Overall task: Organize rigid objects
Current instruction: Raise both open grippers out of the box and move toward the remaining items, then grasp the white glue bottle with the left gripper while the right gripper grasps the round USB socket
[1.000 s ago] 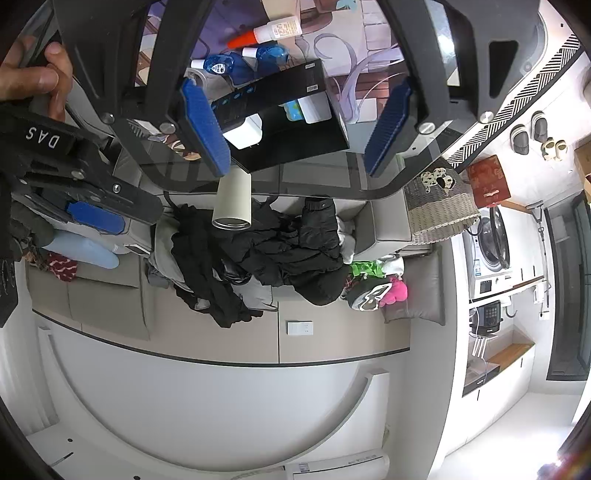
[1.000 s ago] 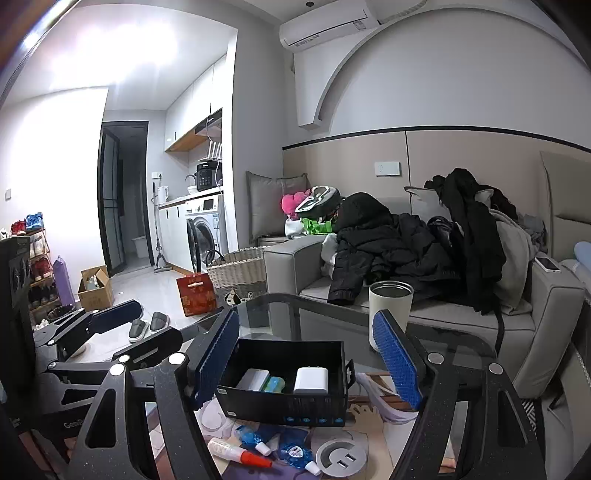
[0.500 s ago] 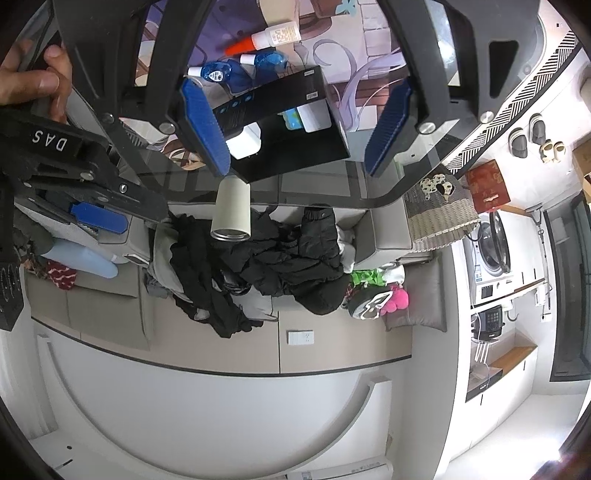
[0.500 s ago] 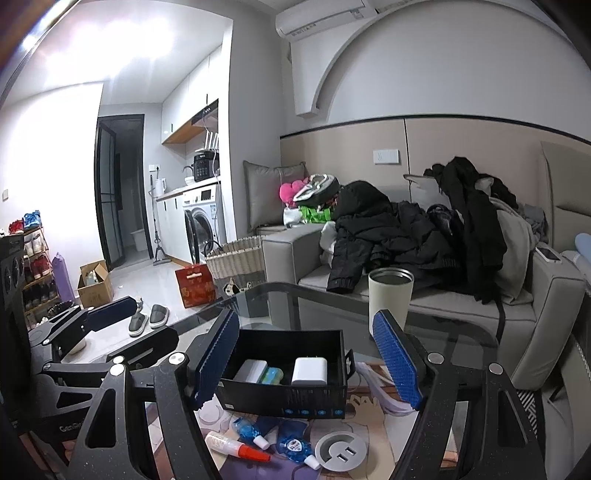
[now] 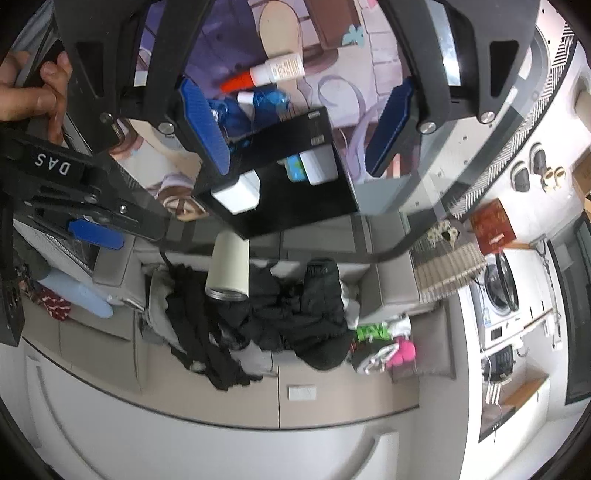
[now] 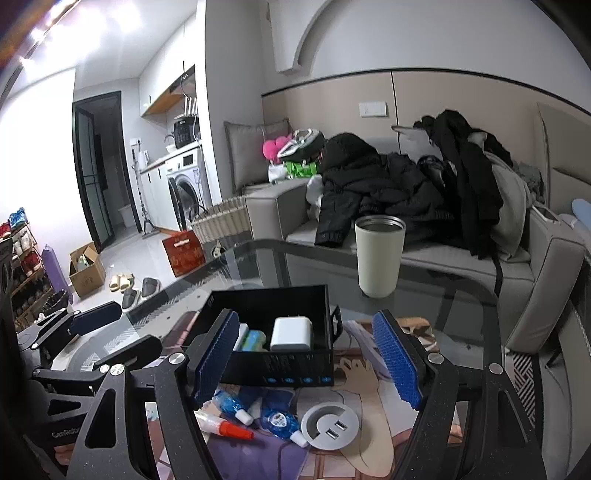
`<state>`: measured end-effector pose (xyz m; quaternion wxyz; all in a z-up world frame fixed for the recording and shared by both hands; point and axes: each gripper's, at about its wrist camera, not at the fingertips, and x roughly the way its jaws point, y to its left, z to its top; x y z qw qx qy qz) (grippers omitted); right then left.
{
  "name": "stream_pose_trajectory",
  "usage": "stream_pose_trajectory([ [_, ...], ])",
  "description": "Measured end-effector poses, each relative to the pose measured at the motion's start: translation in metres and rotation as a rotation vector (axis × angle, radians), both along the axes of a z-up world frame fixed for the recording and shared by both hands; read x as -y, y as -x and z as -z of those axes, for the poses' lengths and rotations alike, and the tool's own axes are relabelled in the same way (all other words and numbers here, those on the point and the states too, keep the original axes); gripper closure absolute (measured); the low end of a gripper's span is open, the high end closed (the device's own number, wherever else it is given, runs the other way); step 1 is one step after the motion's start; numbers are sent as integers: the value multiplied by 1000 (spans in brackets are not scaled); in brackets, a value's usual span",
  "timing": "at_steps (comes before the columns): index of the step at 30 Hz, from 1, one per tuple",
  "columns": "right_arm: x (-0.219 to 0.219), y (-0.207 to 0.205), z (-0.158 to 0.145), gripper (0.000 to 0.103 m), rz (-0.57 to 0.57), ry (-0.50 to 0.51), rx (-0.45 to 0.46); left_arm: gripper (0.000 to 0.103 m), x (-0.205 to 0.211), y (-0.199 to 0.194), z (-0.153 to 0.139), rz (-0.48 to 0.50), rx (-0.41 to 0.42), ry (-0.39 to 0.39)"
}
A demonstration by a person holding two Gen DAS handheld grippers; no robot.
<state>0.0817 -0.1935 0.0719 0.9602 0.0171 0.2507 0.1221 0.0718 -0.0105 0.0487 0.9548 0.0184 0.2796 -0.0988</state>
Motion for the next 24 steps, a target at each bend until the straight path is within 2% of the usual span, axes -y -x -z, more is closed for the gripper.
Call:
stream_pose_trajectory([
  [19, 13, -50, 65, 26, 20, -5, -298, 26, 6, -16, 35, 21, -172, -79],
  [24, 16, -60, 86, 26, 29, -1, -402, 26, 8, -24, 54, 56, -252, -109],
])
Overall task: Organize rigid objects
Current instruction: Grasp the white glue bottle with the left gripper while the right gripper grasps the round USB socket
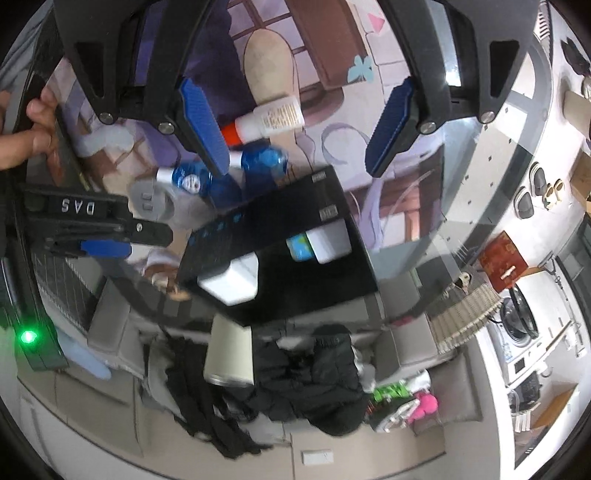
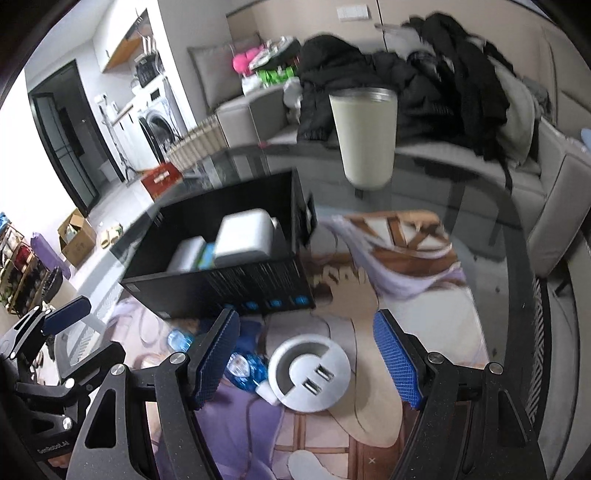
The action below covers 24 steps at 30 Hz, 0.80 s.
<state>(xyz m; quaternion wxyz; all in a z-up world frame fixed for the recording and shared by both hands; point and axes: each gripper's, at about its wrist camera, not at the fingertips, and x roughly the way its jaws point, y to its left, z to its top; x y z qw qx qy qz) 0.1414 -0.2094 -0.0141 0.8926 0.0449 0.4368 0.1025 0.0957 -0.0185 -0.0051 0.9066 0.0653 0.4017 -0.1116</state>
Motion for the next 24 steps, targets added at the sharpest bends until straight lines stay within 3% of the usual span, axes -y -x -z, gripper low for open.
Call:
stream_pose_trajectory([
  [7, 3, -6, 23, 26, 0, 15, -84, 26, 2, -10, 22, 61, -89, -12],
  [15, 3, -11, 38, 27, -7, 9, -154, 27, 7, -12, 31, 113, -121, -8],
  [24, 0, -11, 43, 31, -33, 8, -146, 27, 11, -10, 40, 145, -161, -15],
])
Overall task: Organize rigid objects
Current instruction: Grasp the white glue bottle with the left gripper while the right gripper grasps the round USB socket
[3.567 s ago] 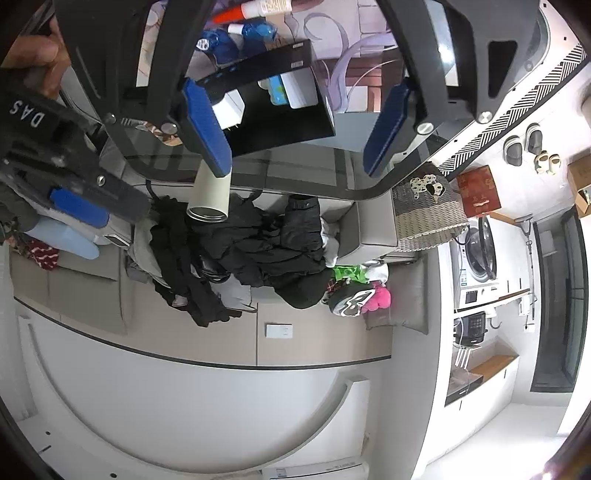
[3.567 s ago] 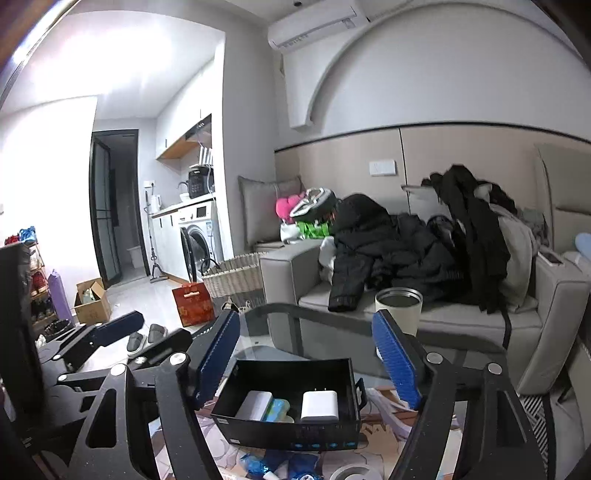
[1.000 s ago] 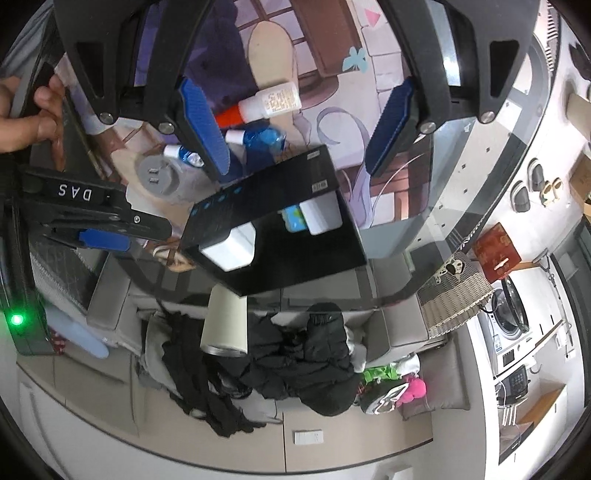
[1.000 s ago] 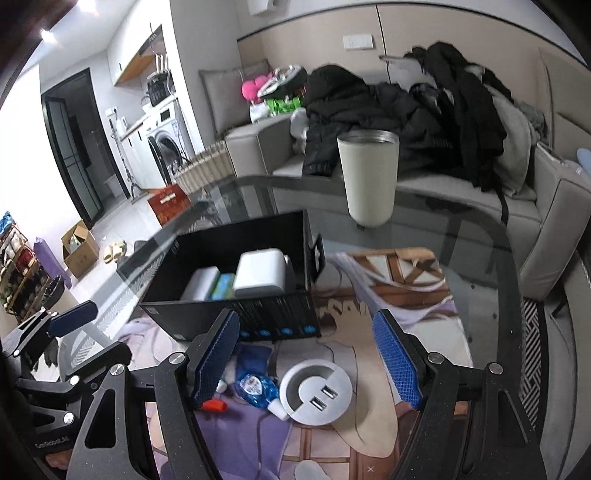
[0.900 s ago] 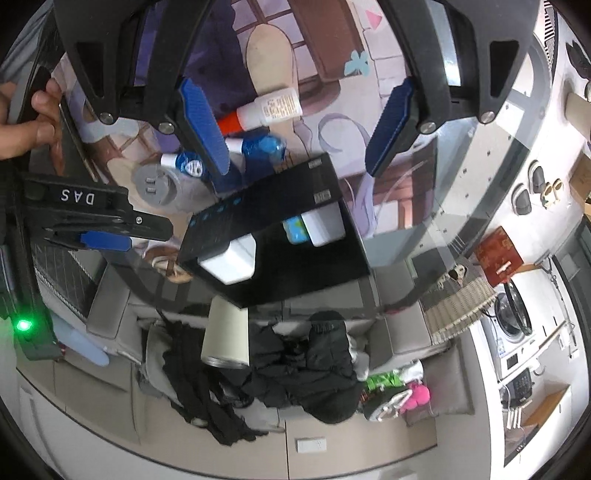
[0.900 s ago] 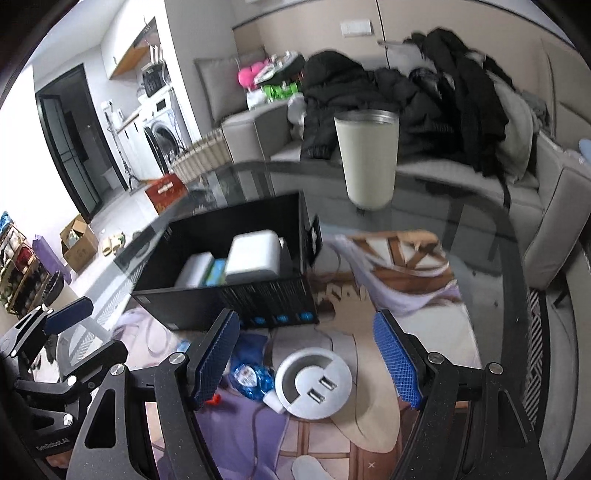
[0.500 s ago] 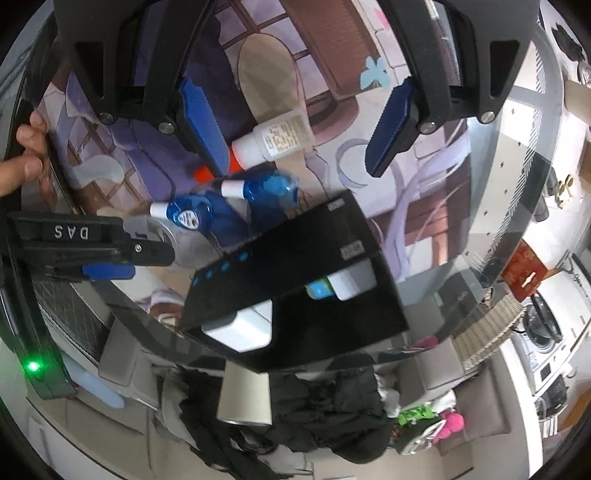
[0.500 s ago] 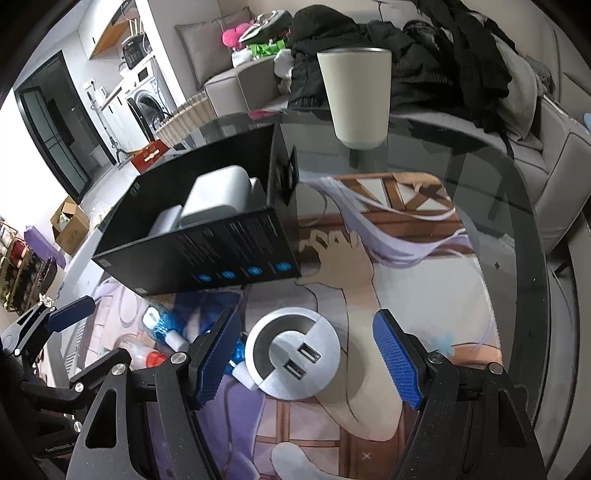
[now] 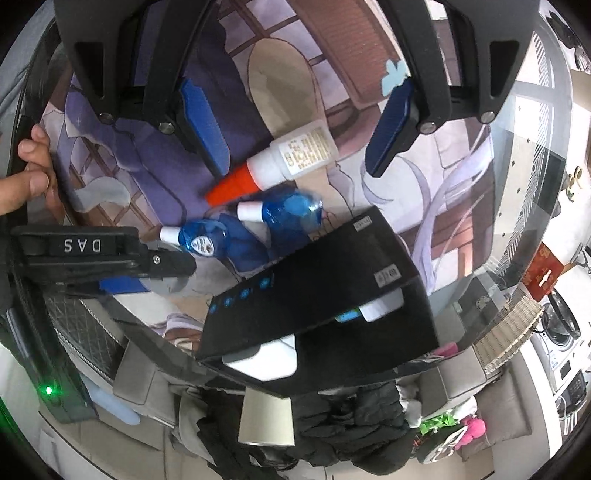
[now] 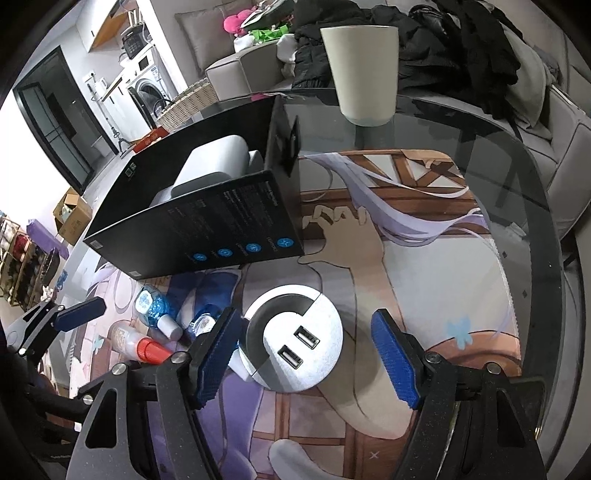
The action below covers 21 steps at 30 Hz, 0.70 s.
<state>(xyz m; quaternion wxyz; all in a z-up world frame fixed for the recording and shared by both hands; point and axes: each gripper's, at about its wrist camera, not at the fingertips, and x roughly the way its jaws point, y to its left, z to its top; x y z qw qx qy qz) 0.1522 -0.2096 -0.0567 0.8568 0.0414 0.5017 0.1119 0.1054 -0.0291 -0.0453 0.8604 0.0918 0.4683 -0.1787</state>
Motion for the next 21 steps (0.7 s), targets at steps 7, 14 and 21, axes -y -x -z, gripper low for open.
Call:
stream_pose_trajectory([
  [7, -10, 6, -1, 42, -34, 10, -7, 48, 7, 3, 6, 52, -37, -3],
  [14, -17, 12, -2, 46, -70, 7, -4, 66, 14, 8, 6, 106, -65, -9],
  [21, -20, 9, -3, 44, -66, -15, -11, 65, 23, 14, 1, 150, -61, -3],
])
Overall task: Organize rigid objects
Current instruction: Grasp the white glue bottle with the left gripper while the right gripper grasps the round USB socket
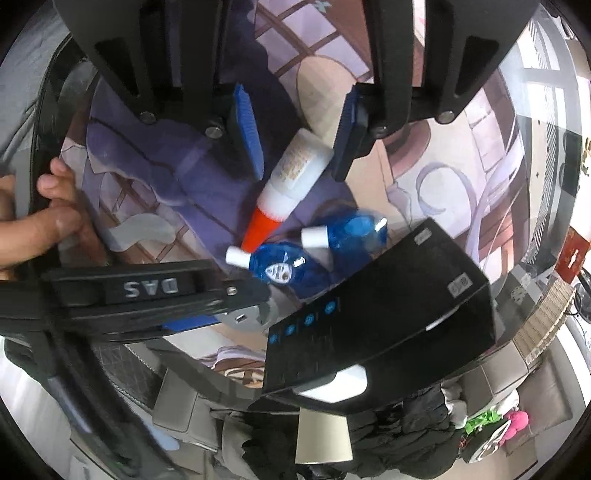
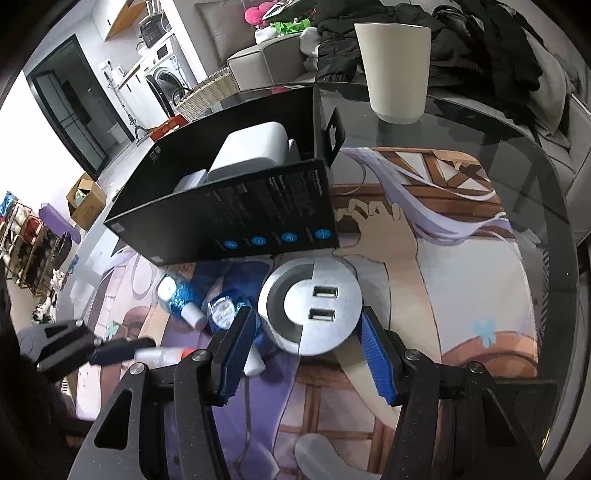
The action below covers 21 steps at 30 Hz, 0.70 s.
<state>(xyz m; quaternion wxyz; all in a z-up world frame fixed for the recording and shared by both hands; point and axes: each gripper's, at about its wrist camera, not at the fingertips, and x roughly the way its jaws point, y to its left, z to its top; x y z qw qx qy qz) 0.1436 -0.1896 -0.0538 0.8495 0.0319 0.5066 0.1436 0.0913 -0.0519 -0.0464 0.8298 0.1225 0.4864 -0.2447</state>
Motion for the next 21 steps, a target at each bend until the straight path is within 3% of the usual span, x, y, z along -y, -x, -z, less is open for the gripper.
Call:
stream_pose_trajectory([
  [6, -7, -13, 0, 43, -8, 19, 25, 65, 8, -8, 2, 0, 2, 2],
  [9, -10, -12, -1, 45, -20, 20, 26, 83, 9, -4, 0, -6, 15, -23],
  [16, -14, 7, -2, 45, -87, -33, -23, 84, -12, 0, 0, -88, -9, 8],
  [21, -10, 8, -2, 45, -60, -33, -18, 84, -19, -2, 2, -116, -18, 17],
])
